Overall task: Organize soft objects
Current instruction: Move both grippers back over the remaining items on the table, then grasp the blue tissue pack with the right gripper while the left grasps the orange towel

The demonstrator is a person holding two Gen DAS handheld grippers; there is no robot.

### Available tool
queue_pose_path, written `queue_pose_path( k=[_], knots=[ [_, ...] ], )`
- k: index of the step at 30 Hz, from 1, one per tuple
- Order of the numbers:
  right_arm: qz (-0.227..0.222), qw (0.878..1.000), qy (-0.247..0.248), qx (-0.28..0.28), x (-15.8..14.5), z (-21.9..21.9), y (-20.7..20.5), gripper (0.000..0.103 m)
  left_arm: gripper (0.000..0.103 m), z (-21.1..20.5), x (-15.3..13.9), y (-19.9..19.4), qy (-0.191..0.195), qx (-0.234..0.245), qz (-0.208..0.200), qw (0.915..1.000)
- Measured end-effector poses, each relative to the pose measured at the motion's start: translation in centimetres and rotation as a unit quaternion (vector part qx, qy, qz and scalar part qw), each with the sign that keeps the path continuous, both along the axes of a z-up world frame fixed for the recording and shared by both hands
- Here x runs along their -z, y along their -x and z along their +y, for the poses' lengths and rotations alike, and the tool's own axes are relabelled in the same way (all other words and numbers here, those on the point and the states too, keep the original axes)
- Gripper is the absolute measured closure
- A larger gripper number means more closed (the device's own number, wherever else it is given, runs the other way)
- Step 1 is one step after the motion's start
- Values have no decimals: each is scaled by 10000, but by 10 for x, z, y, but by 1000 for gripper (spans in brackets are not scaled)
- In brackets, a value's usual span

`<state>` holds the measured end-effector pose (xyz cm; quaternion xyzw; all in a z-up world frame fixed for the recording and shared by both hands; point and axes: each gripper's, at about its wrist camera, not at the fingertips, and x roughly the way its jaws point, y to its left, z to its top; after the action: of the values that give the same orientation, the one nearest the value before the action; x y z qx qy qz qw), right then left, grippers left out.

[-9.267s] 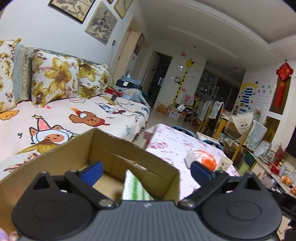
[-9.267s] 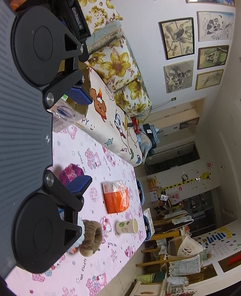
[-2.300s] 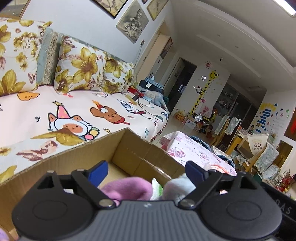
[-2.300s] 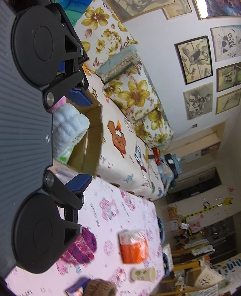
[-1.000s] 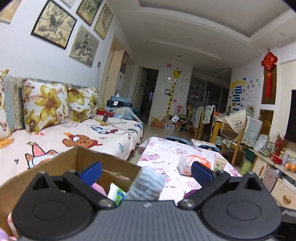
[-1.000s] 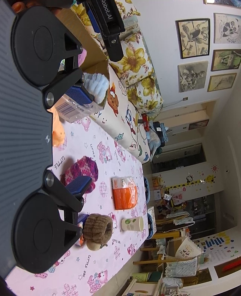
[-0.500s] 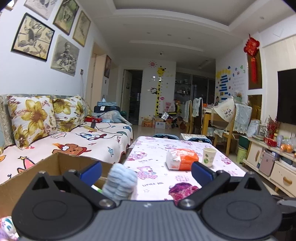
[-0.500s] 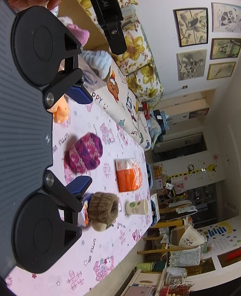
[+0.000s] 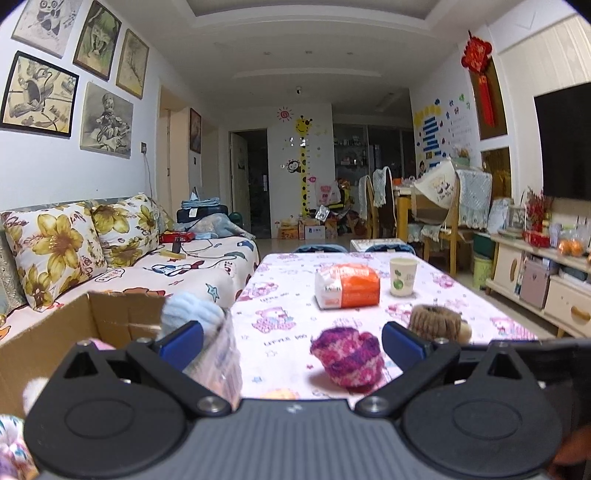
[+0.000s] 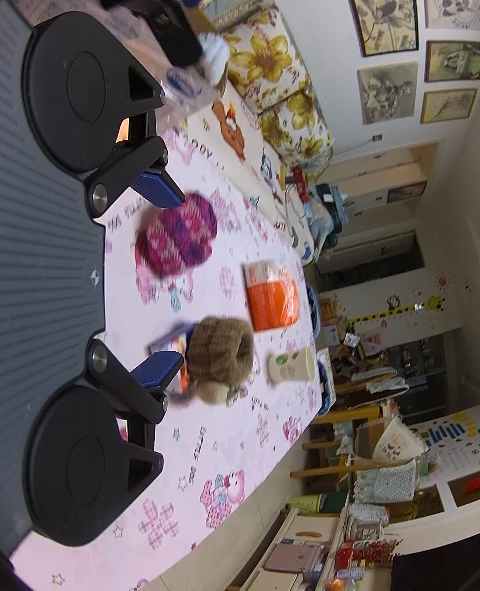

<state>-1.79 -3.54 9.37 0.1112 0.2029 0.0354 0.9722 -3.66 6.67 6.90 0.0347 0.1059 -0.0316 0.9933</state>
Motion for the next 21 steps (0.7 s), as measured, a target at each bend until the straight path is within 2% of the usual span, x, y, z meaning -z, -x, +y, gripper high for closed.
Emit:
queue_pose_path(
  k=[6, 12, 21],
  knots=[
    [231, 9995, 85, 217, 12, -20, -15, 0, 1, -25, 20, 5, -271, -143, 268, 9992],
    [596, 9977, 162, 295, 25, -33, -33, 0, 1, -37, 36, 0, -455, -600, 512, 9958],
    [895, 9951, 254, 330, 38, -40, -53, 0, 1, -36, 53, -14, -417, -1047, 1045, 9881]
  ],
)
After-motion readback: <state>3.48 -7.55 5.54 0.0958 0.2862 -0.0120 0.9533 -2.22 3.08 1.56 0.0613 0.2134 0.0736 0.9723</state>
